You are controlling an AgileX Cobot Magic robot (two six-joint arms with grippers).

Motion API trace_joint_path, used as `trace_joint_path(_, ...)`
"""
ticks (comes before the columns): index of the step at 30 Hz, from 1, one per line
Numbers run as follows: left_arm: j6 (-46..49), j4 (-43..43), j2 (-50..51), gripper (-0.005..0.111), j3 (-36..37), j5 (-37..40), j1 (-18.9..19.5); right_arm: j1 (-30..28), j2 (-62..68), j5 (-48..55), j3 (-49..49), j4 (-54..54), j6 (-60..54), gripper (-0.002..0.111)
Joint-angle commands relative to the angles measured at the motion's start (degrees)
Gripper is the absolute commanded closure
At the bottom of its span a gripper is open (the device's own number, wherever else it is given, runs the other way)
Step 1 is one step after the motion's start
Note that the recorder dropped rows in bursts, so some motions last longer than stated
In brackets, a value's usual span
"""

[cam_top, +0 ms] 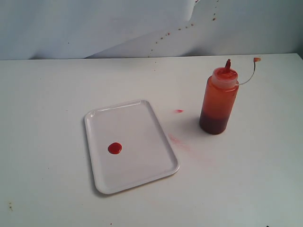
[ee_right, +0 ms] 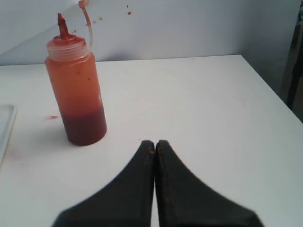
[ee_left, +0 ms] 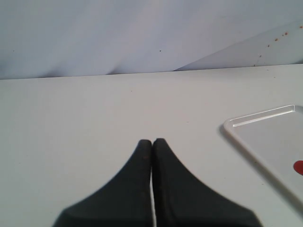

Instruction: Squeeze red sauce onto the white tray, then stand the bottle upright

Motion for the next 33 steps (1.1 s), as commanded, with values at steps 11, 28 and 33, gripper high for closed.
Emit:
trace_joint_path(11, -0.20, 0.00, -0.14, 0.106, 0.27, -0.23, 0.03, -0.96, -0.34, 0.76, 0.22, 2.03, 0.02, 0.108)
trace_joint_path(28, -0.20, 0.00, -0.14, 0.106, 0.27, -0.23, 0.03, -0.96, -0.34, 1.19, 0.22, 5.09, 0.53, 0.108)
trace_joint_path(33, -0.20, 0.00, -0.14, 0.106, 0.27, -0.23, 0.03, -0.96, -0.34, 1.19, 0.22, 5.09, 0.53, 0.108)
